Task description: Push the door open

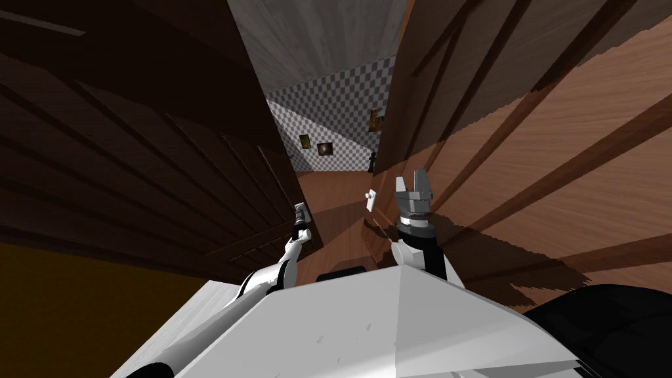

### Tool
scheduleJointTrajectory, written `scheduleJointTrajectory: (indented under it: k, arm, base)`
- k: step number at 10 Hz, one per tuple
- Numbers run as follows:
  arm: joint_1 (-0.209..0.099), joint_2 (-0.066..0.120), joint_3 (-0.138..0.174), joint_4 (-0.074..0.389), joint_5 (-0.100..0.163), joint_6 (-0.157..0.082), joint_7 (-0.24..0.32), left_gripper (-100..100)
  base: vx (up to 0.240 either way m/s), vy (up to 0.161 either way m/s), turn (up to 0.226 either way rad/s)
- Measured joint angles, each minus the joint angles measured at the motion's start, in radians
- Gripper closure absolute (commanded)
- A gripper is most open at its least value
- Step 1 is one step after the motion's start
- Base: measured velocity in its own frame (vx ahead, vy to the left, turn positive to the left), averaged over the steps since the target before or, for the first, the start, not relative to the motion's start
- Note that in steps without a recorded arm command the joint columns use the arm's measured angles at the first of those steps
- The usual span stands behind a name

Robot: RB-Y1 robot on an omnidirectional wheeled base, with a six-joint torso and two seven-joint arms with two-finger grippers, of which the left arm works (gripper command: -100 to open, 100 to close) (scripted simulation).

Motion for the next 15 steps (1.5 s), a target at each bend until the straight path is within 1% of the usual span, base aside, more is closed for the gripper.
scheduleJointTrajectory:
  k: [1, 2, 3, 4, 5, 6, 7, 8, 9, 10, 11, 12, 13, 14, 15]
  arm:
    - [0.006, -0.005, 0.012, -0.016, 0.007, 0.0, -0.016, 100]
    - [-0.011, 0.003, 0.022, 0.015, 0.015, -0.013, -0.024, 100]
    - [0.005, -0.004, 0.032, -0.021, 0.021, -0.002, -0.038, 100]
    - [-0.003, -0.007, 0.045, -0.017, 0.029, -0.002, -0.055, 100]
    - [-0.044, 0.012, 0.047, 0.072, 0.032, -0.048, -0.049, 100]
    - [-0.032, 0.01, 0.05, 0.055, 0.032, -0.052, -0.05, 100]
    - [-0.021, 0.005, 0.053, 0.023, 0.034, -0.031, -0.057, 100]
    - [-0.05, 0.011, 0.07, 0.083, 0.045, -0.056, -0.068, 100]
    - [-0.038, 0.002, 0.081, 0.067, 0.052, -0.055, -0.085, 100]
    - [-0.036, 0.001, 0.085, 0.057, 0.054, -0.052, -0.093, 100]
    - [0.004, -0.009, 0.09, -0.037, 0.055, -0.018, -0.105, 100]
    - [-0.008, 0.005, 0.091, -0.023, 0.055, -0.024, -0.103, -100]
    - [-0.002, 0.005, 0.075, -0.033, 0.065, -0.023, -0.104, -100]
    - [-0.002, 0.007, 0.058, -0.036, 0.076, -0.016, -0.107, -100]
    - [-0.009, 0.01, 0.038, -0.021, 0.089, -0.018, -0.109, -100]
  base:
    - [0.107, 0.006, -0.001]
    - [0.1, 0.014, 0.006]
    - [0.098, 0.008, 0.013]
    - [0.071, 0.0, 0.0]
    - [0.033, -0.001, 0.005]
    - [-0.002, 0.001, 0.018]
    - [0.078, -0.005, 0.02]
    - [0.111, 0.012, 0.001]
    - [0.061, 0.011, -0.003]
    - [0.026, 0.011, 0.056]
    - [0.011, 0.023, 0.064]
    - [-0.013, 0.029, 0.184]
    - [-0.046, 0.019, 0.142]
    - [-0.054, 0.025, 0.158]
    - [-0.045, 0.019, 0.15]
